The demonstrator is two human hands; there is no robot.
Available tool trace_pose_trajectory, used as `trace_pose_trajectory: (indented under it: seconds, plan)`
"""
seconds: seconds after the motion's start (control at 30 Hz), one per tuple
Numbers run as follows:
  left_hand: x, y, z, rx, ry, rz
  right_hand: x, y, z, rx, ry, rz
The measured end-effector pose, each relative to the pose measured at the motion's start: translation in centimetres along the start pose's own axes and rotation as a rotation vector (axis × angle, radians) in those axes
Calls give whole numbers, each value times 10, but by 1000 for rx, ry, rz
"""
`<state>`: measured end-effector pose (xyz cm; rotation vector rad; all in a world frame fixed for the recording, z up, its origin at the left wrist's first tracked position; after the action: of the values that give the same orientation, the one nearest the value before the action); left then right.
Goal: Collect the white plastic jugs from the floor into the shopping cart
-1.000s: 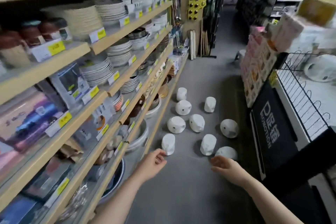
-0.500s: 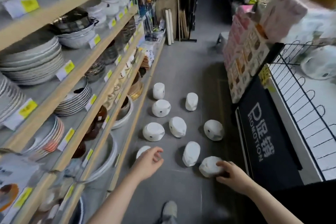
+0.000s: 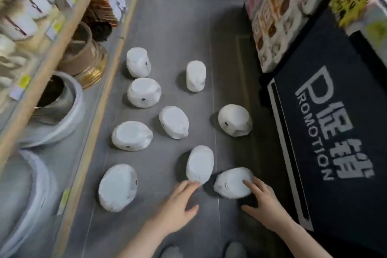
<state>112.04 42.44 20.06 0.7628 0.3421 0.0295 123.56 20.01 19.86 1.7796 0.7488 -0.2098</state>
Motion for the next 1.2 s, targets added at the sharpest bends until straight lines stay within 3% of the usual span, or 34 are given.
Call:
trace_pose_trajectory:
  seconds: [0.17, 0.37, 0.5, 0.67, 0.77, 0.93, 1.0, 1.1, 1.2]
  plan:
    - [61, -122, -60, 81, -56, -69, 80, -89, 72, -183, 88, -31]
    - [107, -206, -91, 188, -95, -119, 132, -156, 120, -322, 174, -35]
    - [96, -224, -93, 169, -110, -126, 121, -179, 123, -254, 201, -14]
    - [56, -216, -113, 184, -29, -144, 92, -196, 88, -282, 362, -155]
    - [39, -219, -129, 224, 8, -172, 88, -202, 74, -263, 494, -152]
    - [13, -258, -145, 248, 31, -255, 111, -223, 82, -371, 589, -189]
    - [9, -275, -151, 137, 98, -184, 115, -240, 83, -328, 620, -175]
    - [7, -280, -155, 4, 42, 96, 113, -249, 79, -233, 681, -100]
    - [7, -265, -161, -142, 9, 113, 113, -247, 78, -96, 600, -152]
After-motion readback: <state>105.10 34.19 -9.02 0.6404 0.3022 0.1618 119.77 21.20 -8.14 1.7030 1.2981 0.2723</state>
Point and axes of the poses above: each hand's wrist, its own x-axis towards the middle knuckle, its own y-axis out of the back of the hand, z = x × y, the point moved 5 cm from there along x, towards the middle knuckle, and after that the axes turned 10 degrees about z, right-handed, at the moved point
